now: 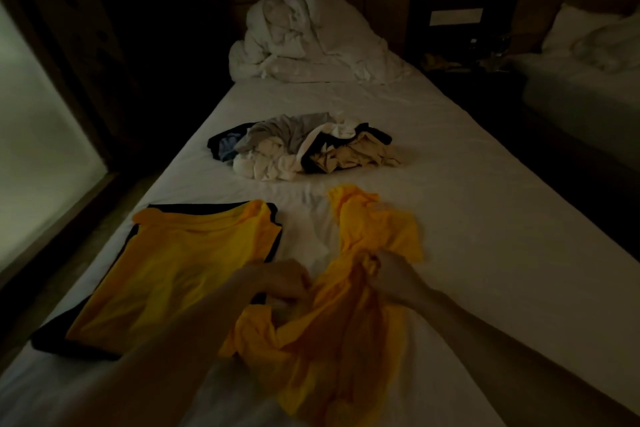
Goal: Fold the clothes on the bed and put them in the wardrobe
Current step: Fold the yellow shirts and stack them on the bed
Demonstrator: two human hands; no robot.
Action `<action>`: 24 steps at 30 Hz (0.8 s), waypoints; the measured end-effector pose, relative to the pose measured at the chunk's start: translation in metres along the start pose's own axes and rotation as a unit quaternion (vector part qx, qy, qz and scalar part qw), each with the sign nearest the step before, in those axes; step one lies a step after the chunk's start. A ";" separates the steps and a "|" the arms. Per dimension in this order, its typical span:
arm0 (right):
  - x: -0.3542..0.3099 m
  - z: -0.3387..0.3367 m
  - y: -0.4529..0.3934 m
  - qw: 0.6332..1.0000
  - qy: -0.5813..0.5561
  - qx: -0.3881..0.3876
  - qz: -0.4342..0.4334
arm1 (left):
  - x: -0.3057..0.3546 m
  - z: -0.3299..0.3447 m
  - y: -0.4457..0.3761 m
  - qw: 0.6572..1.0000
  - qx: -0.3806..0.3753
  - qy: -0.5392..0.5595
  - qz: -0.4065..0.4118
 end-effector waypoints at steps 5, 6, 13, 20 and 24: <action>-0.031 0.013 0.026 0.981 -0.092 -0.118 -0.120 | 0.058 -0.022 -0.031 0.938 0.198 0.250 0.137; -0.030 0.013 0.029 0.977 -0.091 -0.145 -0.124 | 0.065 -0.022 -0.038 0.937 0.224 0.223 0.149; 0.029 -0.042 0.000 1.000 -0.013 -0.007 0.022 | 0.046 -0.036 -0.049 0.926 0.345 0.100 0.116; 0.026 -0.016 -0.022 0.984 0.046 0.036 0.167 | -0.002 -0.063 -0.019 0.917 0.389 0.023 -0.088; 0.020 -0.014 -0.030 0.991 0.000 0.028 0.129 | 0.041 -0.068 -0.032 0.916 0.380 -0.102 0.076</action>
Point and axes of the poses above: each hand's wrist, its own y-axis away from the middle knuckle, its own z-axis out of the palm, x = y × z, the point moved 7 cm from there along -y, towards the middle knuckle, and after that the axes turned 3 degrees about -x, right-handed, at the moved point
